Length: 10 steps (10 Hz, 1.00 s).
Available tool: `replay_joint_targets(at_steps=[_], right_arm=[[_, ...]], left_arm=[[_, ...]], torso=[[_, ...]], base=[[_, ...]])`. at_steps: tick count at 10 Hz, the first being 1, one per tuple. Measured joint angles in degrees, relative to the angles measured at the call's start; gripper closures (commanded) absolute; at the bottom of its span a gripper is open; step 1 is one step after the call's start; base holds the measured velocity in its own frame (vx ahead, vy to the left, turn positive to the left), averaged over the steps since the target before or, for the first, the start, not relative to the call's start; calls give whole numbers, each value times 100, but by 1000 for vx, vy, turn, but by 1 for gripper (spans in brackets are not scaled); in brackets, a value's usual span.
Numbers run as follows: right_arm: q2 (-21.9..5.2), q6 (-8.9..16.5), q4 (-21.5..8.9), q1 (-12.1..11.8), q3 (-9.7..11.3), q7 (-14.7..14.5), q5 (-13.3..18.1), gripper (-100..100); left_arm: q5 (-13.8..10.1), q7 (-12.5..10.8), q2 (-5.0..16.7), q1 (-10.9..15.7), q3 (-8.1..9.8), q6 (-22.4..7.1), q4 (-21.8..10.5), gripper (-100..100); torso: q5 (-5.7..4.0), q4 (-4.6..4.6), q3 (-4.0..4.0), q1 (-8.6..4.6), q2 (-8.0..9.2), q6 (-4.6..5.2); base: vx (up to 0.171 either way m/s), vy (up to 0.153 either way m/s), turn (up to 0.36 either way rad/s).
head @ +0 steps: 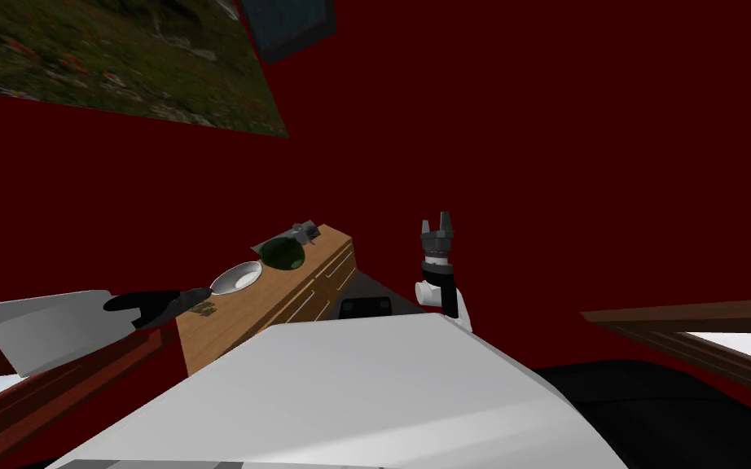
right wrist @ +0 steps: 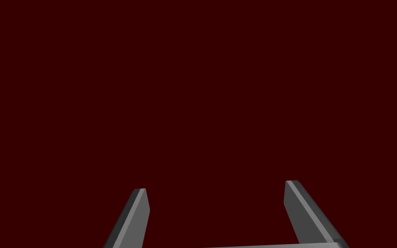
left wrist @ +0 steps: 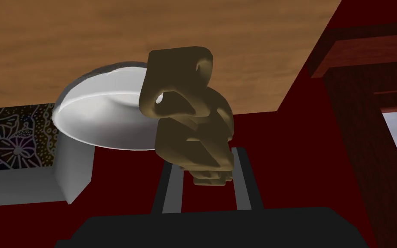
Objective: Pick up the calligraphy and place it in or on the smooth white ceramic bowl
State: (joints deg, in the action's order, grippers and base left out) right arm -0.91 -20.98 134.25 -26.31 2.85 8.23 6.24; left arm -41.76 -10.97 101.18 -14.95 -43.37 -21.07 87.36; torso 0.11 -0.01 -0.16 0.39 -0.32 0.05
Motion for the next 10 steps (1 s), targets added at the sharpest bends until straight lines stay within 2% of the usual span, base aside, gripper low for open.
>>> replay_joint_targets(at_steps=[5, 6, 7, 10], right_arm=[[0, 0, 0, -1, -1, 0, 0, 0], [0, 0, 0, -1, -1, 0, 0, 0], [1, 0, 0, -2, 0, 0, 0, 0], [1, 0, 0, -1, 0, 0, 0, 0]], left_arm=[[-518, -329, 351, -271, -110, 314, 32, 100], [-595, -403, 412, -329, -131, 381, 35, 100], [-603, -423, 421, -329, -127, 396, 32, -100], [-602, -422, 421, -328, -126, 395, 31, -100]], torso=[[4, 2, 3, 6, 4, -3], [4, 3, 4, 0, 5, -4], [4, 3, 8, -20, 12, -14], [-3, 5, 14, -44, 22, -14]], base=[[16, 124, -294], [6, 53, -61], [4, 11, 4], [0, 0, 0]])
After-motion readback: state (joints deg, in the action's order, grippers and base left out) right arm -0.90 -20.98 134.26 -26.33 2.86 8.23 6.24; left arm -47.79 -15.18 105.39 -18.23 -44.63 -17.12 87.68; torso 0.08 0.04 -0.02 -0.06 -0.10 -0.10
